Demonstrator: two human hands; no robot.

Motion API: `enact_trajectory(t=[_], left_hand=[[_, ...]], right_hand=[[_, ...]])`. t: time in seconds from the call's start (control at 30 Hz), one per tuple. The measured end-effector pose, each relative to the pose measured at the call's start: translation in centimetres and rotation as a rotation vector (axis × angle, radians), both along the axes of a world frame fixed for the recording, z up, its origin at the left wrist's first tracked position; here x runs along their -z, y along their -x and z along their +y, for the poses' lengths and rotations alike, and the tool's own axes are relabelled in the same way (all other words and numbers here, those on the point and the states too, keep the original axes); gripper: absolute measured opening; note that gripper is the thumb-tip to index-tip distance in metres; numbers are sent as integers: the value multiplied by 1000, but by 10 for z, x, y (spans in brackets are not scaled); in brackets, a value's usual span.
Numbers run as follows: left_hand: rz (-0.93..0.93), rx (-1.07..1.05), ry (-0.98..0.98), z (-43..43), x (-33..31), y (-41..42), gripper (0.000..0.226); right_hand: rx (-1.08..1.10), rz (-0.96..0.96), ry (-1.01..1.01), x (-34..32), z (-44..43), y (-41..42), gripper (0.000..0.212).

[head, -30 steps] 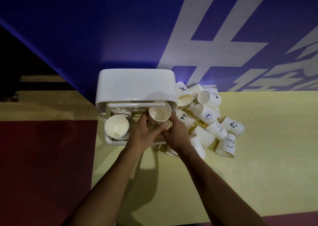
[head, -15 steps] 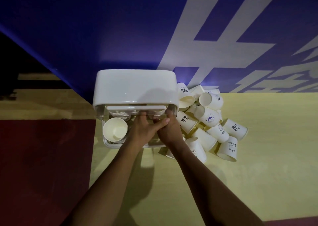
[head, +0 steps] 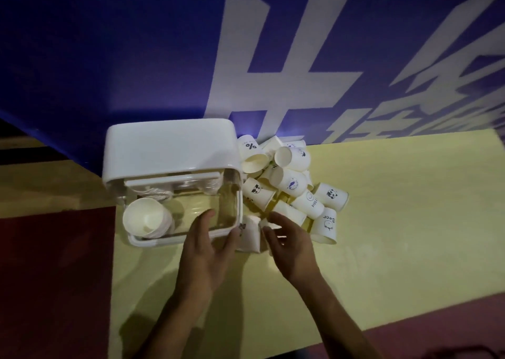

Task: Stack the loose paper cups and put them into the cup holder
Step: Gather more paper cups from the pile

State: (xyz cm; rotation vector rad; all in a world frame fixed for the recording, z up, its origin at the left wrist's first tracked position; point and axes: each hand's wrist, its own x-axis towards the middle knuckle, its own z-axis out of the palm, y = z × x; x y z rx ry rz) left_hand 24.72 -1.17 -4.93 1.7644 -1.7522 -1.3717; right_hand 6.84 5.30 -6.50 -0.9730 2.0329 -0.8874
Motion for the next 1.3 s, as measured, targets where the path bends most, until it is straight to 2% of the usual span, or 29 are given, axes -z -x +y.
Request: enact_trajectory(t=[0.13, 0.23, 0.3, 0.37, 0.47, 0.53, 0.73, 0.83, 0.93, 1.0, 1.1, 1.2, 1.3], left_hand=[[25, 175, 112, 11, -9, 65, 61], [-24, 301, 205, -9, 3, 120, 65], [-153, 465, 382, -32, 20, 153, 70], [-356, 644, 563, -56, 36, 176, 72], [-703, 818, 704, -73, 47, 205, 63], [-859, 859, 761, -77, 53, 215, 54], [-983, 843, 809, -78, 63, 233, 40], [-959, 829, 765, -81, 55, 231, 38], [-847, 714, 629, -79, 37, 222, 62], [-627, 536, 485, -64, 18, 216, 73], [-242, 247, 302, -28, -9, 211, 74], [-37, 89, 153, 2, -12, 204, 70], [80, 8, 120, 22, -6, 197, 67]], right_hand=[[140, 36, -29, -11, 38, 51, 27], [185, 42, -20, -13, 59, 84, 25], [206, 16, -18, -12, 73, 104, 27], [209, -16, -16, -8, 84, 123, 27], [186, -56, -33, -3, 97, 155, 23], [182, -65, -43, 2, 100, 174, 23], [125, -34, -109, 24, 93, 233, 29], [37, 15, -132, 33, 78, 255, 35], [-17, 37, -159, 46, 58, 270, 57], [-48, 15, -211, 56, 43, 280, 80], [-142, -26, -303, 70, 20, 289, 103], [-210, 12, -309, 78, 6, 289, 96], [-202, 18, -271, 85, 4, 287, 82]])
